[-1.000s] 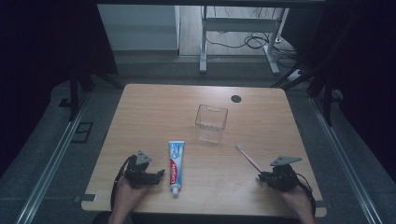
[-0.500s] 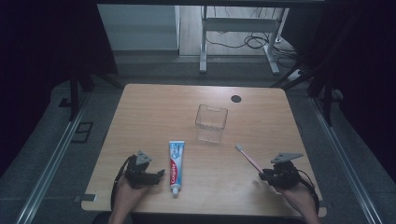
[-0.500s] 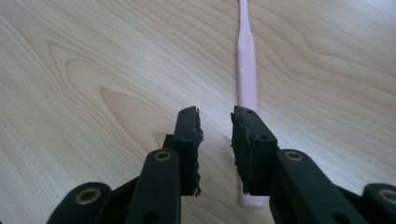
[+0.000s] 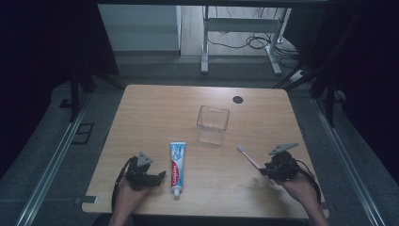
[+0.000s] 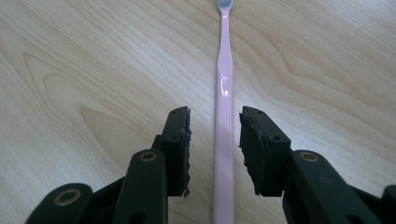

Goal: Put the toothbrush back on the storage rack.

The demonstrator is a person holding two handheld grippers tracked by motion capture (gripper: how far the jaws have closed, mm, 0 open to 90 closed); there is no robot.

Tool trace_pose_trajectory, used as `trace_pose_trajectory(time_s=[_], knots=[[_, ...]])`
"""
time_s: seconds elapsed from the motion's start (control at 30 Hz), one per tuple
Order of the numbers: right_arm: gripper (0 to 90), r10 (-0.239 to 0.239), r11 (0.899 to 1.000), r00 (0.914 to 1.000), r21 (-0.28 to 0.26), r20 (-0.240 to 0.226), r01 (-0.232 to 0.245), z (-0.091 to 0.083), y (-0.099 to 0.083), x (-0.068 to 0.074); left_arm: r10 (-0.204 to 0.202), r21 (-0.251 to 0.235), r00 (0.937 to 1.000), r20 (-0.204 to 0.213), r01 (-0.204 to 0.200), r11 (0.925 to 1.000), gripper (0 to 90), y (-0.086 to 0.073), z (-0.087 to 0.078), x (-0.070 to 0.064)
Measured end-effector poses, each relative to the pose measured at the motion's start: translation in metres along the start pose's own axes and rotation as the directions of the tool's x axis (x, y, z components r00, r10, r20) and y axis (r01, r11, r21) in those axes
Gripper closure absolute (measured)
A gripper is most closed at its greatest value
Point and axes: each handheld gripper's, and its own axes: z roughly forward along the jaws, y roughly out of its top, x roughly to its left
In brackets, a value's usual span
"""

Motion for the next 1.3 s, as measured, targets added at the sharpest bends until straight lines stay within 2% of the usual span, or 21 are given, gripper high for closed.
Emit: trace_pose_trajectory(time_s=[0.23,0.47,0.6,0.63,0.7,0.73,0.8,0.93,0.97,1.0,1.13,1.3], knots=[[59.1,-0.017,0.997,0.9998,0.070,-0.004,0.017,0.007,0.017,-0.002,-0.005,0.001,1.0000,0.000,0.005,1.0000,13.1,0.000,0.000,0.000],[61.0,-0.042,0.985,0.9991,0.169,0.011,0.040,0.019,0.034,-0.002,-0.007,0.001,1.0000,0.000,0.007,1.0000,13.1,0.000,0.000,0.000],[64.2,-0.062,0.971,0.9979,0.231,0.016,0.057,0.029,0.044,-0.003,-0.007,0.001,1.0000,0.000,0.007,1.0000,13.1,0.000,0.000,0.000],[64.2,-0.062,0.971,0.9979,0.231,0.016,0.057,0.029,0.044,-0.003,-0.007,0.001,1.0000,0.000,0.007,1.0000,13.1,0.000,0.000,0.000],[64.9,-0.064,0.966,0.9978,0.250,0.016,0.058,0.033,0.048,-0.003,-0.007,0.001,1.0000,0.000,0.007,1.0000,13.1,0.000,0.000,0.000],[65.7,-0.072,0.960,0.9973,0.272,0.018,0.064,0.036,0.052,-0.003,-0.007,0.001,1.0000,0.000,0.007,1.0000,13.1,0.000,0.000,0.000],[66.4,-0.078,0.957,0.9967,0.280,0.020,0.069,0.038,0.054,-0.003,-0.007,0.001,1.0000,0.000,0.007,1.0000,13.1,0.000,0.000,0.000],[68.0,-0.093,0.944,0.9953,0.321,0.027,0.079,0.044,0.062,-0.003,-0.007,0.001,1.0000,0.000,0.007,1.0000,13.1,0.000,0.000,0.000],[68.9,-0.097,0.937,0.9949,0.340,0.029,0.082,0.047,0.066,-0.003,-0.007,0.001,1.0000,0.000,0.007,1.0000,13.1,0.000,0.000,0.000],[68.9,-0.097,0.937,0.9949,0.340,0.029,0.082,0.047,0.066,-0.003,-0.007,0.001,1.0000,0.000,0.007,1.0000,13.1,0.000,0.000,0.000],[69.8,-0.104,0.920,0.9941,0.382,0.029,0.085,0.053,0.072,-0.003,-0.007,0.001,1.0000,0.000,0.007,1.0000,13.1,0.000,0.000,0.000],[71.9,-0.100,0.908,0.9947,0.411,0.027,0.080,0.061,0.075,-0.001,-0.007,0.001,1.0000,0.000,0.007,1.0000,13.1,0.000,0.000,0.000]])
